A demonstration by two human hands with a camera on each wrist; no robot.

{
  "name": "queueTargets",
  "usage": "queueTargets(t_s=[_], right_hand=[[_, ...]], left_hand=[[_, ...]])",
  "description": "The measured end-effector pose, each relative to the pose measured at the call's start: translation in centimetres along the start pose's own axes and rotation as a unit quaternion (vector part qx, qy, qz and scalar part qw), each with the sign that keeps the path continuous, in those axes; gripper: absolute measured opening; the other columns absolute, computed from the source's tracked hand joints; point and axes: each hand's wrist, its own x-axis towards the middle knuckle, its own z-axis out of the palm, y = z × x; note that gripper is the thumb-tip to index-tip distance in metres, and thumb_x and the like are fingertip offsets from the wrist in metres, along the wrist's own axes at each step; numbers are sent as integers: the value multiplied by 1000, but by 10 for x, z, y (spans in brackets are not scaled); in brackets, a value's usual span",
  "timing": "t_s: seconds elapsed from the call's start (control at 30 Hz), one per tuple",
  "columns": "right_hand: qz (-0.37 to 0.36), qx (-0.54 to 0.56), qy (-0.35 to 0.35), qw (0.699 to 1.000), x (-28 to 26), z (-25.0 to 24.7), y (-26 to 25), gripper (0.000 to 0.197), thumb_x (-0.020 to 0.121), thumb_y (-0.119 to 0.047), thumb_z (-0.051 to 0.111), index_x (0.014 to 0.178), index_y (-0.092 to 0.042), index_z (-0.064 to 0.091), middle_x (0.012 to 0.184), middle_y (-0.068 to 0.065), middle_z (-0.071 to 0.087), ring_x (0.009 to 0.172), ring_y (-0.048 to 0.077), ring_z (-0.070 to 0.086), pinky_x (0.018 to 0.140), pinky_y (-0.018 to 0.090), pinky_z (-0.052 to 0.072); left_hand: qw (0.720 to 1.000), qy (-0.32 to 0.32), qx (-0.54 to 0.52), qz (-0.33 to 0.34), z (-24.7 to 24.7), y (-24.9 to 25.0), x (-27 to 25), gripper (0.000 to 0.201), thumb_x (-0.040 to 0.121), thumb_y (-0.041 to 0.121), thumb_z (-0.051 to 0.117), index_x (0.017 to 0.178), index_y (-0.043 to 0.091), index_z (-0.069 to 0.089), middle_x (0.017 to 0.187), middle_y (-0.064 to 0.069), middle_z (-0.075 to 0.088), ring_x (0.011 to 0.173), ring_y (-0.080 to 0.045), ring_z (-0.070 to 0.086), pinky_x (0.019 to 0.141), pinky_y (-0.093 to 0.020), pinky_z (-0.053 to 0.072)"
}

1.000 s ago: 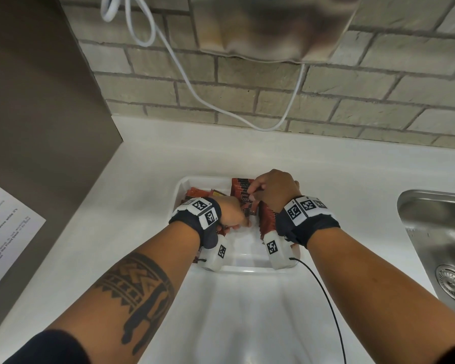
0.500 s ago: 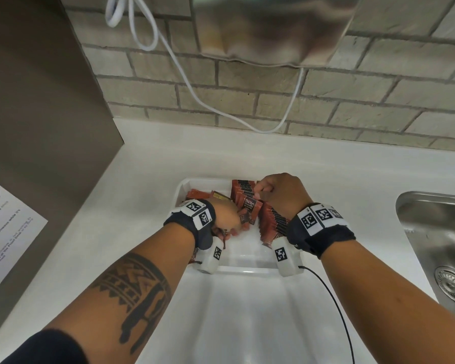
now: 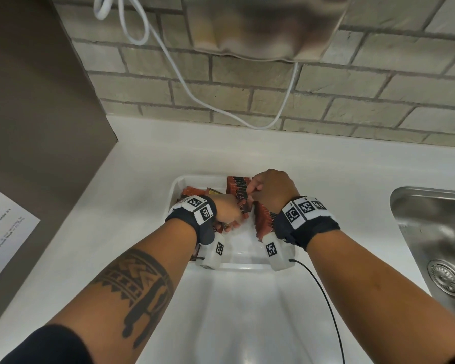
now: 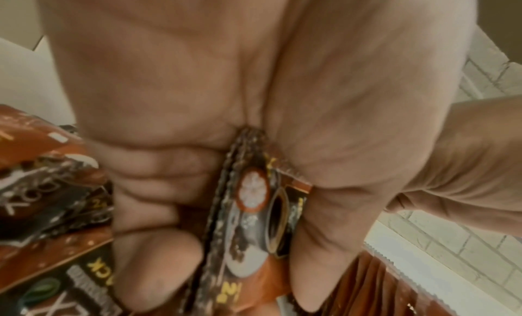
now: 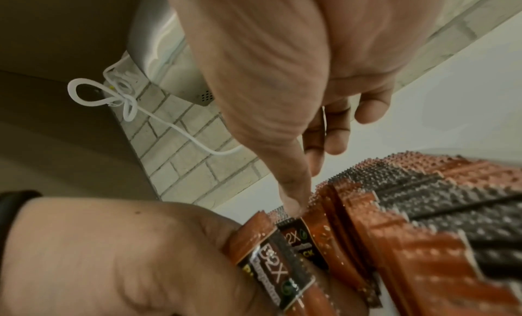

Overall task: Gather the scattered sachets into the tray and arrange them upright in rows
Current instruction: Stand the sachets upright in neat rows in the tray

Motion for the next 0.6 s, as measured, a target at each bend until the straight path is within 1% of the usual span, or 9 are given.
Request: queueTargets(t_s=[0.07, 0.13, 0.23, 0.33, 0.37, 0.4, 0.47, 0.53, 0.6], right_hand=[[-1, -12, -5, 1000, 0, 1, -2, 21, 81, -15, 70, 76, -35, 72, 81, -20, 61, 99, 14, 63, 98, 41, 49], [-3, -19, -4, 1000, 1, 2, -2, 21, 81, -15, 70, 75, -35, 71, 81, -20, 61, 98, 13, 63, 98, 41, 49], [-2, -9, -2, 1000, 3, 2, -2, 22, 81, -14, 68, 73, -35, 70, 83, -20, 64, 96, 12, 63, 96, 41, 50], [-5, 8, 12, 1000, 4, 2, 2, 22, 81, -16, 66, 70, -35, 69, 85, -17, 70, 92, 11, 65, 94, 39, 52], [-6, 21, 22, 1000, 4, 0, 3, 23, 82, -16, 64, 71, -35, 69, 85, -17, 70, 90, 10, 65, 90, 35, 53], [-10, 37, 32, 999, 2, -3, 5, 22, 84, -17, 62, 73, -34, 71, 84, -17, 70, 88, 9, 65, 85, 28, 53], [-31, 60, 31, 997, -4, -10, 5, 17, 88, -20, 62, 82, -31, 75, 85, -17, 69, 84, 4, 63, 71, 14, 44], [-42, 85, -1, 995, -11, -14, 4, 7, 88, -29, 68, 90, -28, 75, 88, -16, 70, 83, 0, 61, 67, 12, 40], [-43, 106, -31, 993, -14, -12, 3, 10, 85, -33, 74, 94, -29, 74, 90, -14, 71, 86, 0, 63, 69, 15, 41]], left_hand=[[1000, 1, 2, 0, 0, 0, -1, 14, 93, 17, 60, 87, 6, 67, 77, -12, 67, 62, -25, 57, 53, -26, 46], [1000, 5, 2, 0, 0, 1, -2, 14, 94, 17, 60, 86, 7, 67, 72, -8, 66, 53, -19, 56, 52, -25, 46], [1000, 5, 5, 6, 0, 0, -2, 15, 95, 18, 60, 89, 6, 68, 75, -10, 67, 54, -19, 56, 54, -26, 47], [1000, -3, -20, 16, -2, -5, 0, 18, 94, 19, 62, 94, 3, 69, 87, -17, 71, 65, -23, 61, 59, -29, 51], [999, -4, -42, 23, -3, -8, 1, 21, 94, 20, 65, 98, 0, 70, 91, -18, 71, 70, -23, 63, 61, -29, 54], [997, -3, -69, 32, -4, -11, 1, 24, 94, 21, 67, 102, -2, 71, 92, -16, 71, 73, -23, 64, 65, -30, 58], [989, 1, -136, 59, -7, -16, -1, 26, 95, 20, 69, 104, -4, 71, 91, -14, 69, 80, -22, 65, 81, -34, 61], [976, -6, -199, 88, -9, -19, -4, 29, 95, 17, 69, 109, -8, 68, 97, -17, 68, 89, -23, 66, 92, -37, 59], [964, -4, -242, 107, -9, -20, -8, 36, 93, 15, 72, 118, -9, 65, 108, -20, 71, 99, -27, 70, 93, -36, 59]])
